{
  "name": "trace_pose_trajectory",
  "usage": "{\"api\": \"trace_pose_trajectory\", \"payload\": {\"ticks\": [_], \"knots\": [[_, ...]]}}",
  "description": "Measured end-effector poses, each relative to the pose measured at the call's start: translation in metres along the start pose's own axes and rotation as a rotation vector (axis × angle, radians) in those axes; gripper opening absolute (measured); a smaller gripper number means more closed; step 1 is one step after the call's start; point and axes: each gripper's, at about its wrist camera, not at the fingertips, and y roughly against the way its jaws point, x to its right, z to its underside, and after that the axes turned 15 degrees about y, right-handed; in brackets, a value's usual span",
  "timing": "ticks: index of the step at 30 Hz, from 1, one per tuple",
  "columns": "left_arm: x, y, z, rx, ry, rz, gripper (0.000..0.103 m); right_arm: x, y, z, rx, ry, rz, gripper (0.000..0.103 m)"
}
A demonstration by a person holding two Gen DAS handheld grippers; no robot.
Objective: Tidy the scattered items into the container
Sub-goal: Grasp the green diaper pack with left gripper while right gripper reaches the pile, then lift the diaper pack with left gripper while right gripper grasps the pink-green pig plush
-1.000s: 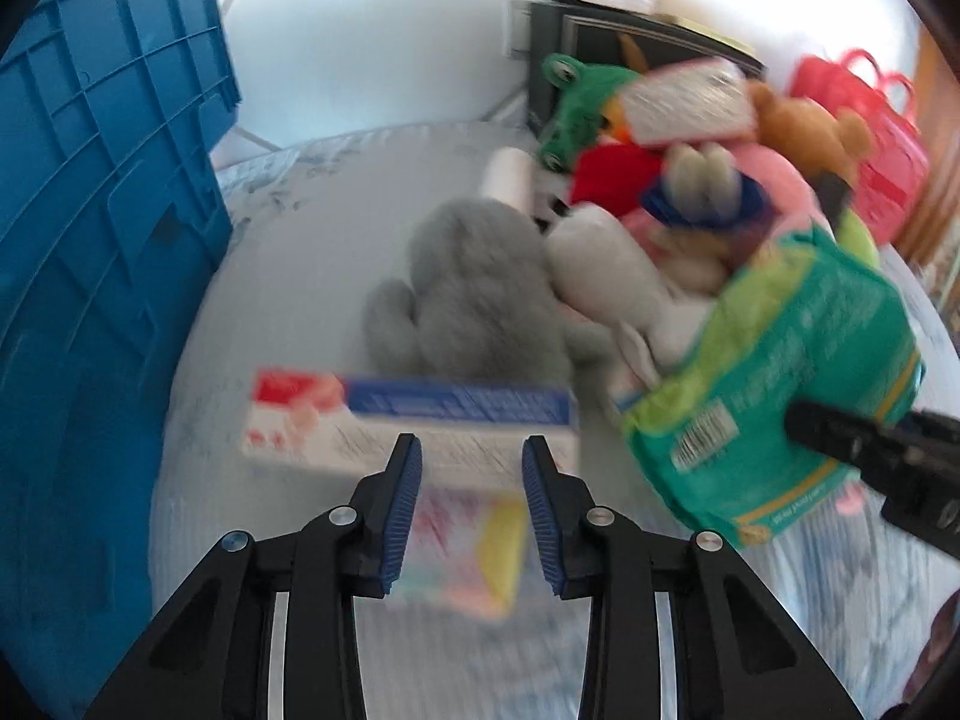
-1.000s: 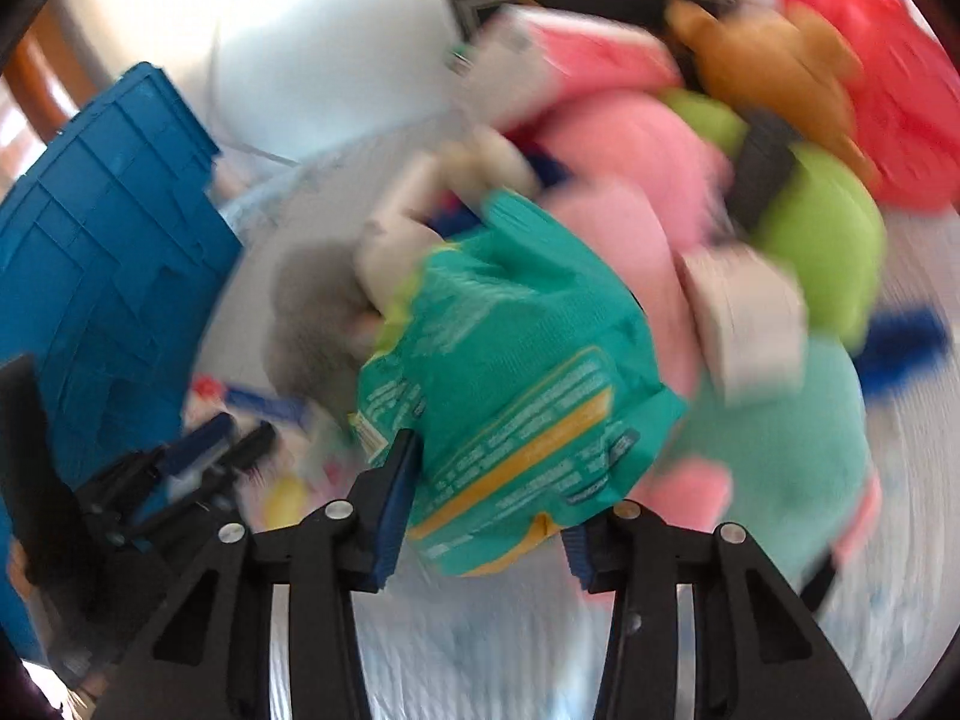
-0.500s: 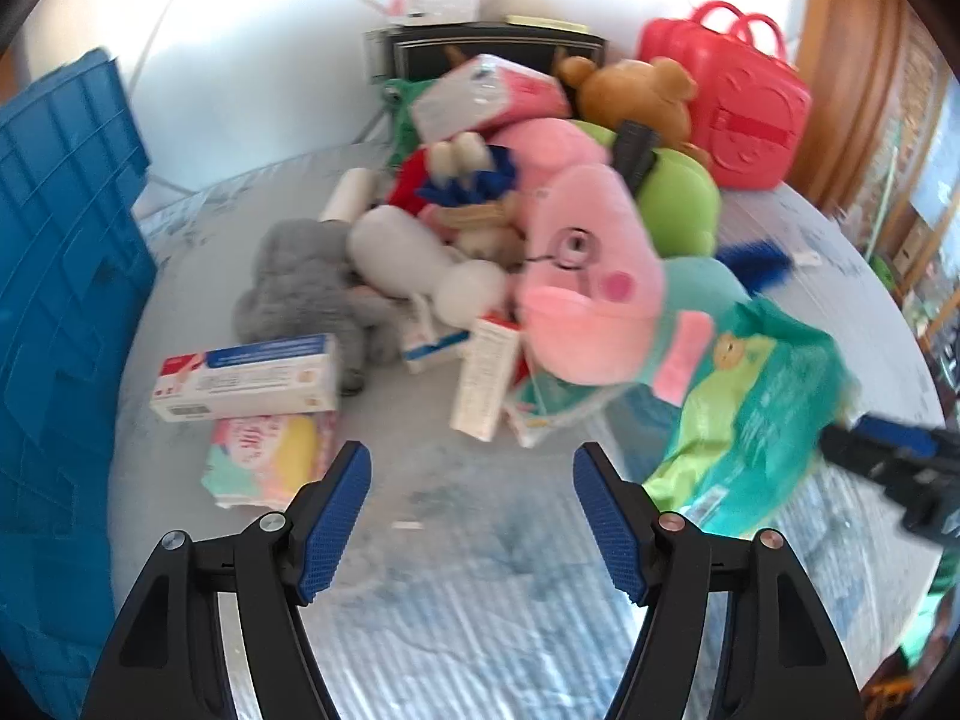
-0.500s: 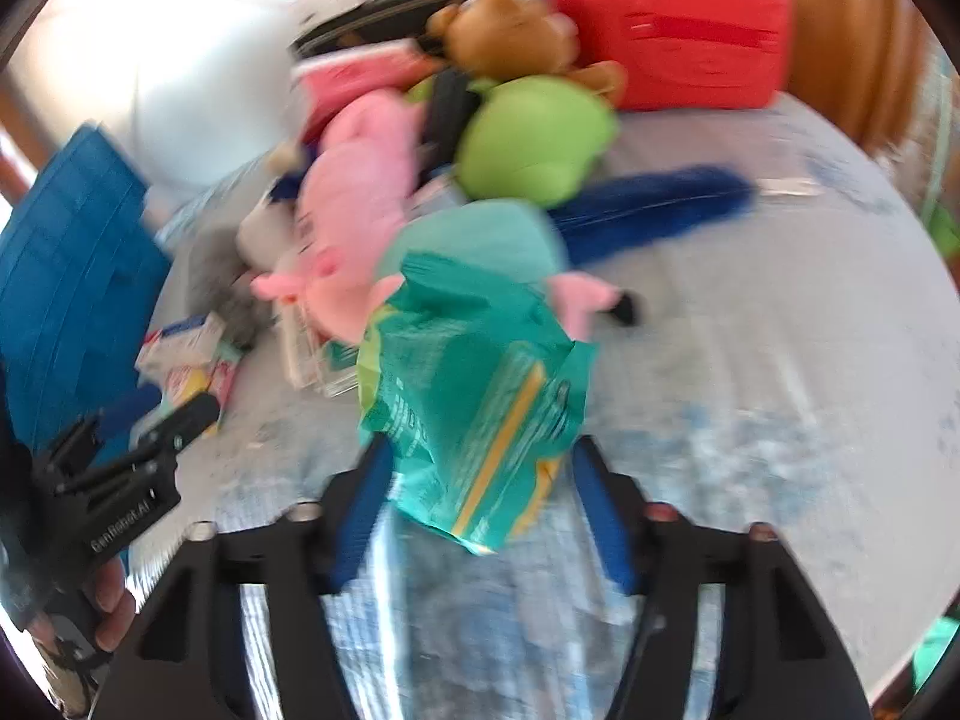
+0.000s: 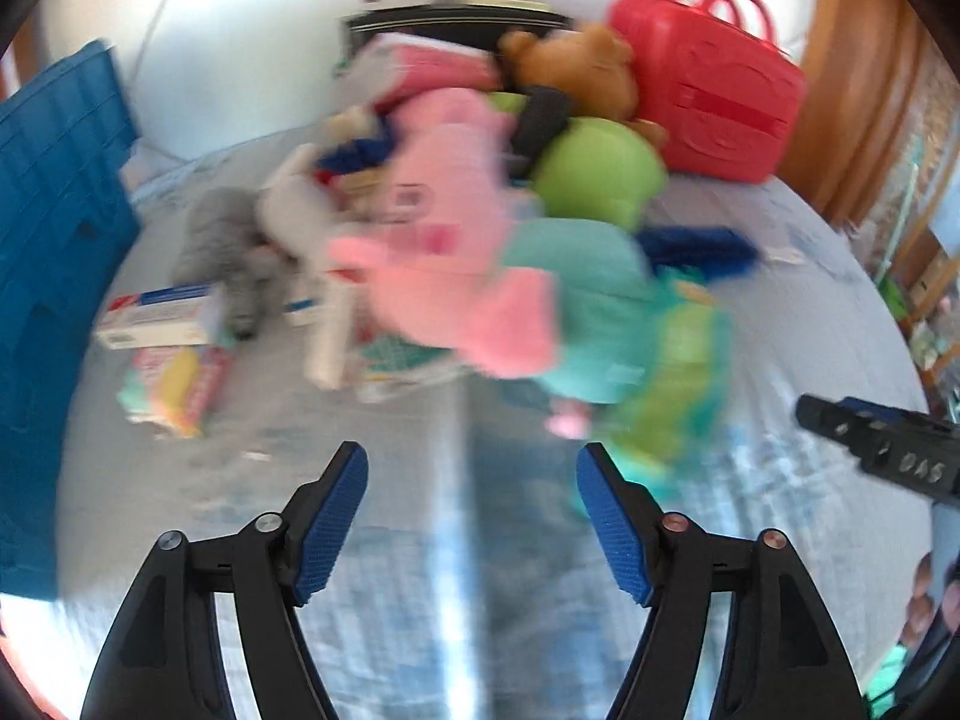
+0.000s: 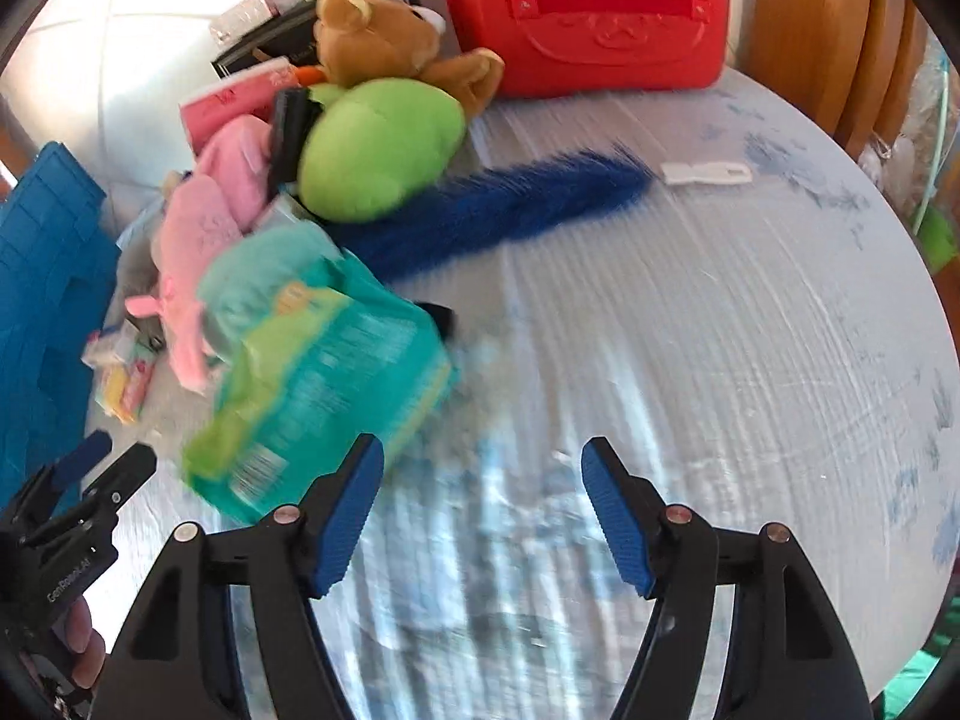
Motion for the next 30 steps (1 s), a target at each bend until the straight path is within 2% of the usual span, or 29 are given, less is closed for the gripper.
{"api": "trace_pose_trajectory", "payload": {"ticks": [2, 5, 7, 8, 9, 10, 11, 12, 13, 14, 15, 18, 22, 25, 27, 30], "knots": [[0.021, -0.006, 0.006, -0.001, -0.039, 0.012, 0.084, 0.010, 0.003, 0.008, 0.003, 0.001, -0.011, 0.068], [0.043, -0.032, 0.012, -0.021, -0.086, -0.027, 0.084, 0.022, 0.007, 0.020, 0.016, 0.000, -0.038, 0.068], [0.050, -0.057, 0.014, -0.064, -0.084, -0.047, 0.084, 0.027, 0.006, 0.025, 0.008, 0.015, -0.042, 0.075], [0.052, -0.066, 0.014, -0.082, -0.079, -0.033, 0.085, 0.030, 0.005, 0.028, 0.005, 0.020, -0.042, 0.081], [0.054, -0.070, 0.014, -0.089, -0.073, -0.014, 0.085, 0.032, 0.004, 0.030, 0.004, 0.022, -0.042, 0.083], [0.056, -0.072, 0.013, -0.081, -0.068, -0.001, 0.081, 0.034, 0.003, 0.032, 0.002, 0.021, -0.042, 0.083], [0.058, -0.069, 0.013, -0.045, -0.068, -0.002, 0.067, 0.037, 0.002, 0.034, -0.002, 0.019, -0.041, 0.083], [0.059, -0.064, 0.012, -0.021, -0.068, -0.001, 0.058, 0.040, 0.000, 0.035, -0.008, 0.018, -0.036, 0.083], [0.058, -0.059, 0.010, -0.015, -0.063, 0.006, 0.045, 0.042, -0.002, 0.036, -0.017, 0.018, -0.029, 0.083], [0.055, -0.050, 0.008, -0.016, -0.051, 0.024, 0.038, 0.042, -0.003, 0.035, -0.024, 0.026, -0.026, 0.083], [0.052, -0.042, 0.007, -0.007, -0.045, 0.024, 0.036, 0.041, -0.003, 0.034, -0.029, 0.037, -0.025, 0.083], [0.032, -0.012, 0.001, 0.046, -0.035, -0.013, 0.033, 0.027, 0.002, 0.020, 0.000, 0.085, -0.053, 0.083], [-0.010, 0.039, -0.012, 0.135, 0.036, -0.053, 0.031, -0.009, 0.008, -0.011, 0.057, 0.179, -0.102, 0.083], [-0.048, 0.081, -0.027, 0.226, 0.106, -0.135, 0.030, -0.040, 0.006, -0.033, 0.079, 0.243, -0.132, 0.083], [-0.074, 0.100, -0.038, 0.284, 0.140, -0.228, 0.029, -0.058, 0.003, -0.049, 0.092, 0.276, -0.156, 0.083], [-0.112, 0.101, -0.052, 0.297, 0.192, -0.330, 0.029, -0.091, -0.003, -0.070, 0.099, 0.334, -0.193, 0.083]]}}
